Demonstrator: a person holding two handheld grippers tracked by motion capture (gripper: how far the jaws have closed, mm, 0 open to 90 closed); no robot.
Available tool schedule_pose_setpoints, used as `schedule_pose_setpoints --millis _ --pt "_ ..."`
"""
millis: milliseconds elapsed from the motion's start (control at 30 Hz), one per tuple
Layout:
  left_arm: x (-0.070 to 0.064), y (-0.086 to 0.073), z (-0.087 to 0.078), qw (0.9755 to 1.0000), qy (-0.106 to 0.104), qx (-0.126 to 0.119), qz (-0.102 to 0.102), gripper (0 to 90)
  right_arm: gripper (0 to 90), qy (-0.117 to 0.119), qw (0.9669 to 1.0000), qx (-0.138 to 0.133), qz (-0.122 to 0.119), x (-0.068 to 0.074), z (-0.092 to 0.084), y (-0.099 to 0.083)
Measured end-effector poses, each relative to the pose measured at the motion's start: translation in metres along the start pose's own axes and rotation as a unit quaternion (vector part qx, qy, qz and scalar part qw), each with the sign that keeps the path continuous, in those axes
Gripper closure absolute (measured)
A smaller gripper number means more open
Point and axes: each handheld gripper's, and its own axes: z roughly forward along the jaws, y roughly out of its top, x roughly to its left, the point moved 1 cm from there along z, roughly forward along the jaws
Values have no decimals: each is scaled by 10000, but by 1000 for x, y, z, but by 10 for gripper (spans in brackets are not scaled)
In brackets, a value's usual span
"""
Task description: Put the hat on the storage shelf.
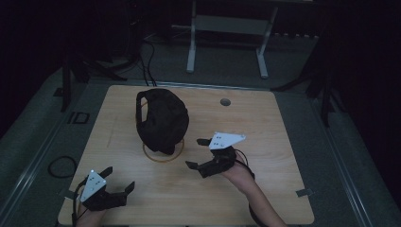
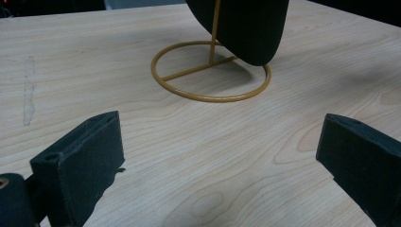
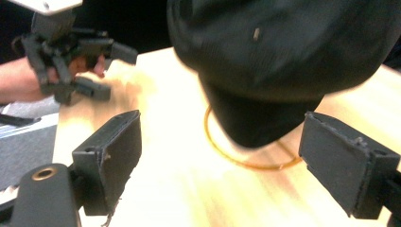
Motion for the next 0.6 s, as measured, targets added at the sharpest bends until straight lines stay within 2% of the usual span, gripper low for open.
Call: schedule_pose_setpoints --millis 200,433,600 --pt "-1 0 0 10000 9 -5 16 20 139 50 9998 202 -4 2 -1 -28" --pt "-2 0 0 10000 -7 6 32 20 140 79 9995 296 55 3 -2 -54" --pt "-2 -1 0 10000 -10 5 46 20 139 -24 9991 419 85 4 -3 -74"
